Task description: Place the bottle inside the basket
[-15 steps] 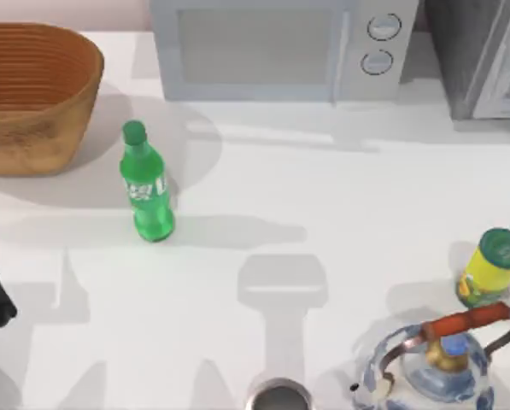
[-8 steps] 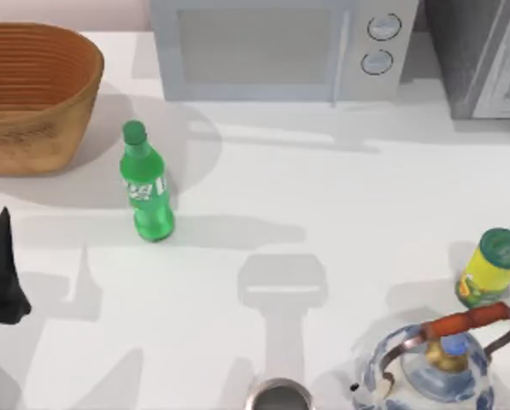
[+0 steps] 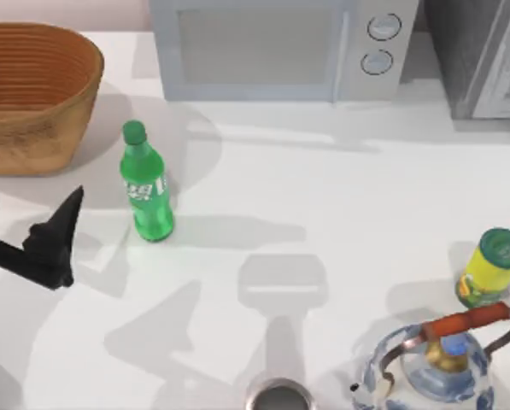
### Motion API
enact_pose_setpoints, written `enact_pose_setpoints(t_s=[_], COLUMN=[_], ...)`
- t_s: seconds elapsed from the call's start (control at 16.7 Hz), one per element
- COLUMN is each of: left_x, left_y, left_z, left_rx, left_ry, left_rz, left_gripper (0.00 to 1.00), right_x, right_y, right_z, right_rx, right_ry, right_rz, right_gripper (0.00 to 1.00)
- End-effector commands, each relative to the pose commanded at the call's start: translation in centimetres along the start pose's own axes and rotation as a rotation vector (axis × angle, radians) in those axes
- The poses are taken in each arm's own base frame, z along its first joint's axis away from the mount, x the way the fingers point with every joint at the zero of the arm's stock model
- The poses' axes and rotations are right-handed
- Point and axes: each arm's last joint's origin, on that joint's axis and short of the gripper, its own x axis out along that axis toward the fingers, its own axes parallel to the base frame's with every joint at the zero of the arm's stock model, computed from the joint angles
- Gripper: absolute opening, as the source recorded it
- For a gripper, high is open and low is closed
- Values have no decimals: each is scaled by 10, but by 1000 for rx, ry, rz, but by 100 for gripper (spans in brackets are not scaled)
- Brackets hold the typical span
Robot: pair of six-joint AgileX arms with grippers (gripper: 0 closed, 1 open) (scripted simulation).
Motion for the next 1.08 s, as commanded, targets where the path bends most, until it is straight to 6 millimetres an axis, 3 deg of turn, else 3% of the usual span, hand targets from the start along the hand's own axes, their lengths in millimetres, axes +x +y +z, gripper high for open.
enact_pose_setpoints(t_s=[0.3,0.54,0.78,1.08], left_x=[49,74,84,84], left_y=[16,22,25,25], left_z=[-30,-61,-78,-79], left_rx=[-1,-1,8,9], left_ry=[64,80,69,68], left_rz=[-186,-305,-367,-372], left_gripper=[100,100,100,100], right_x=[0,0,0,0], right_y=[0,0,0,0], right_z=[0,0,0,0], right_rx=[0,0,0,0], right_ry=[0,0,0,0], right_rz=[0,0,0,0], right_gripper=[100,100,100,100])
